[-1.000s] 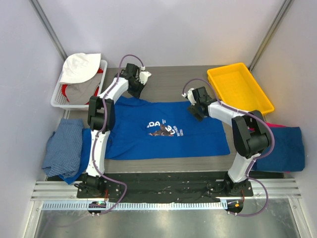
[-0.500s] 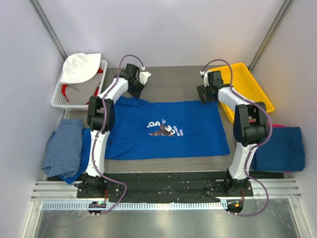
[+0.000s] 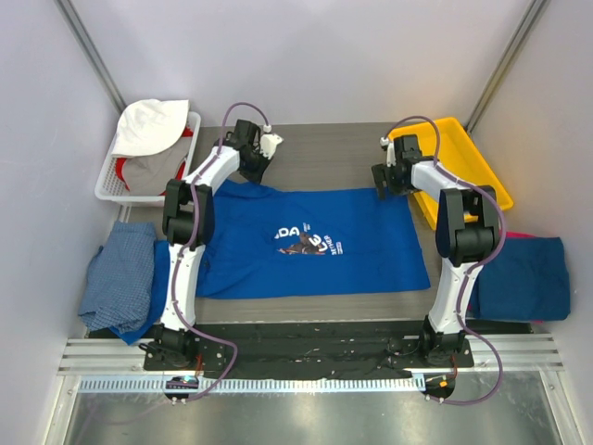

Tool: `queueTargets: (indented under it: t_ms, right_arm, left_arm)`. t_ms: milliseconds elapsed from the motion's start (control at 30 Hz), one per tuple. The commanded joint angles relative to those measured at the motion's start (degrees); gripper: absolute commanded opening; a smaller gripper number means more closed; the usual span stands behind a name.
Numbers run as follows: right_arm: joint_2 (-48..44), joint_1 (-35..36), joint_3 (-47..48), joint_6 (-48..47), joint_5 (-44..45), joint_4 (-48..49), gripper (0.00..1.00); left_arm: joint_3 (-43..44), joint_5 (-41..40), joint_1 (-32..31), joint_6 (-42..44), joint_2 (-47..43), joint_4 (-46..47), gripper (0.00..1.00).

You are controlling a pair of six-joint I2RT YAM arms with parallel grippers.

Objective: Fold and stack the t-shirts
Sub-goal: Grap the side of the flattened tshirt furthest away from the robot with both arms

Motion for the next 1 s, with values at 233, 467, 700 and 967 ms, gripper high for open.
queueTargets:
  t_ms: [233,467,700,967]
  right_arm:
    - [2.73,-1.17,3.96,-0.85,-0.37,-0.1,0.84]
    - [6.94,-1.87,9.06,-1.9,-1.94,-1.59,0.84]
    - [8.18,-1.96,10.12,-2.69,-2.48,-1.95,0.77]
    - [7.04,-1.96,8.19,-3.75,-4.32,-2.21,0.59]
  left_arm:
    - [-2.64,-0.22,0.39,0.8,-1.72,-3.07,0.0]
    - [-2.9,-0.3,0.39,1.24,-2.16,-3.25,0.0]
    - [-3.43,-0.21,0.39,2.04,-2.86,-3.6,0.0]
    - [-3.95,0.05,0.3,2.12,-3.38,-3.77,0.0]
